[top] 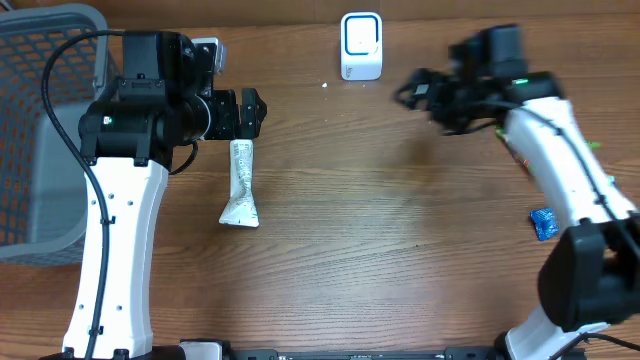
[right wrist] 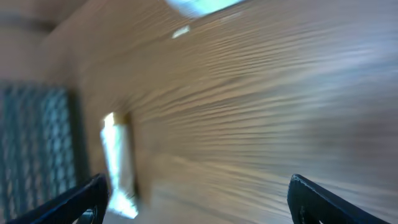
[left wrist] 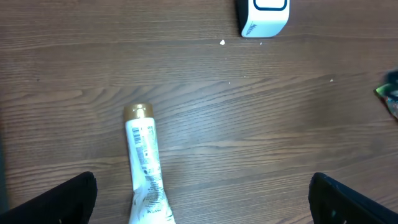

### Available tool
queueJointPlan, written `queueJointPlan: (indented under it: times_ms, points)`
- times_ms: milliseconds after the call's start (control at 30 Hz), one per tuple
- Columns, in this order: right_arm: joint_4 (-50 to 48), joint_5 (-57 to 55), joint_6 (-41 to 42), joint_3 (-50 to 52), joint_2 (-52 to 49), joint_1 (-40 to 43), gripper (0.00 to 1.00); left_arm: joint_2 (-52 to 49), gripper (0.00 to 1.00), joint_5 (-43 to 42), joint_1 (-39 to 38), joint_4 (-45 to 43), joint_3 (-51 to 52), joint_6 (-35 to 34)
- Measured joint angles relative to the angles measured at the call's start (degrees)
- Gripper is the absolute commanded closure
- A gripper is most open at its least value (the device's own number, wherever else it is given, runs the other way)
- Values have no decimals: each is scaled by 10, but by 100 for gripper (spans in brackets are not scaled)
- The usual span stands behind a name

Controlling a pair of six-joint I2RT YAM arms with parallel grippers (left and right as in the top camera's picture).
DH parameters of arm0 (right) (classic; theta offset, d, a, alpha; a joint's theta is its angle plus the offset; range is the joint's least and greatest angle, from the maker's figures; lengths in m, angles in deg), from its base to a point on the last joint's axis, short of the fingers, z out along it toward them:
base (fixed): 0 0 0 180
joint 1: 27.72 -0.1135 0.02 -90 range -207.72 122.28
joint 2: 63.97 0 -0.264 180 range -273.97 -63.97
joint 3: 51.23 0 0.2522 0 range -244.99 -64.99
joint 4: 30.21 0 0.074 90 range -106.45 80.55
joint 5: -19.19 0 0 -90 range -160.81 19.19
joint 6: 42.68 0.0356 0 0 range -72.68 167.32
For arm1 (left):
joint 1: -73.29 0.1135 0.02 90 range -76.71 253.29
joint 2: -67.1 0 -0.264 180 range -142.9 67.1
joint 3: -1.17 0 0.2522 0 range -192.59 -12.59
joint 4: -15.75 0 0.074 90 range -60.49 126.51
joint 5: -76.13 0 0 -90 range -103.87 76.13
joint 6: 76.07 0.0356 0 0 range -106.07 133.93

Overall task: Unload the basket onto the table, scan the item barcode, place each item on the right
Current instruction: 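Carry the green bag right and drop it near the other items, then reach the right gripper to the white tube and grasp it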

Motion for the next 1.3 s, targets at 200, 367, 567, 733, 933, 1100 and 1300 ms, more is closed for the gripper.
queueJointPlan:
  times_ms: [200, 367, 567, 733, 933, 1100, 1300]
  points:
    - [-78, -8, 41, -1, -18, -128, 9, 0, 0, 0, 0, 0, 0, 0]
    - [-161, -14, 69, -2, -92, -200, 9, 0, 0, 0, 0, 0, 0, 0]
    - [-280, -8, 78, -2, -160, -262, 9, 0, 0, 0, 0, 0, 0, 0]
    - [-318, -24, 79, -2, -167, -297, 9, 0, 0, -7, 0, 17, 0, 0]
    - [-349, -78, 75, -2, -188, -330, 19, 0, 0, -10, 3, 28, -1, 0]
    - [-356, -93, 70, -2, -238, -354, 21, -3, 0, -11, 34, 37, -39, -1]
    - [-365, -104, 66, -2, -256, -358, 29, -3, 0, -8, 80, 39, -69, -5]
